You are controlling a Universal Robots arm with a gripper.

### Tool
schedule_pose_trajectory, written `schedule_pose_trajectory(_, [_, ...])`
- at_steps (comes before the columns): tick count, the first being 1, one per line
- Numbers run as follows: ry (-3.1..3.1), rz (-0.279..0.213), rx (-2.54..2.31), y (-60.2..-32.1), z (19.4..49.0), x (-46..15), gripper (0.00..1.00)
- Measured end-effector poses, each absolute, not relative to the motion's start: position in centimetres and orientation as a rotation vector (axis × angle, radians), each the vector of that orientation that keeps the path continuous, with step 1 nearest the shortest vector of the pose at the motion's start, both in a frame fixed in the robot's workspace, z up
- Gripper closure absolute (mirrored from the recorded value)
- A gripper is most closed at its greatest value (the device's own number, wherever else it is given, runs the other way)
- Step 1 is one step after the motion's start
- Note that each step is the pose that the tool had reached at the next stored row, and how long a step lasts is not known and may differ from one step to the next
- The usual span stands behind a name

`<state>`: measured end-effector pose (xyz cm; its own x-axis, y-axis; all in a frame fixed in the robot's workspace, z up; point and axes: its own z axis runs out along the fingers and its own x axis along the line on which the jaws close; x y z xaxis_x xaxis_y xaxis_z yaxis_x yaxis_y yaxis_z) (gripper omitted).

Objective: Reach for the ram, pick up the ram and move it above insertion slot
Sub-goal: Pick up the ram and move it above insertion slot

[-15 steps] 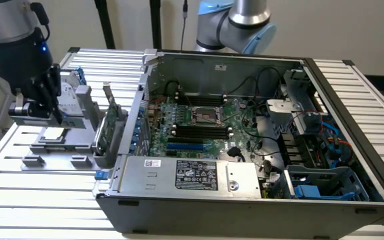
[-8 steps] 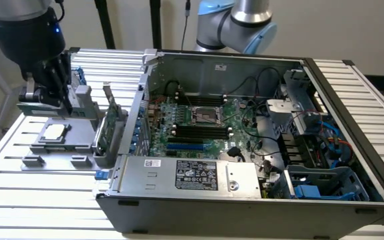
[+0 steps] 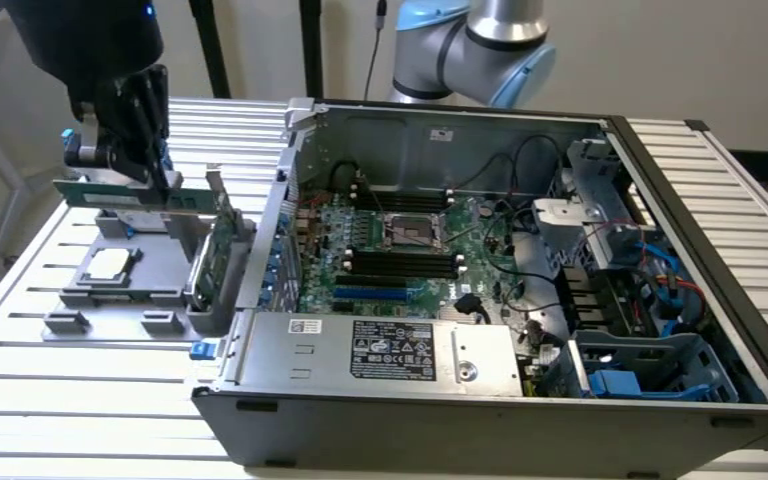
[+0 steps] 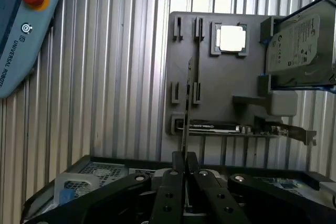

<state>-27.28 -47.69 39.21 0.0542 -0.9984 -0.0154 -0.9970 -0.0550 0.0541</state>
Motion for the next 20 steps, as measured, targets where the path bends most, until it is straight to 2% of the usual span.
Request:
schedule_pose_trajectory(5, [-2.141, -0.082, 2.262, -47.6, 40.3, -25.8, 0.87])
schedule_pose_trajectory(20, [-2.162, -0.139, 2.288, -46.3, 40.4, -22.9, 0.87])
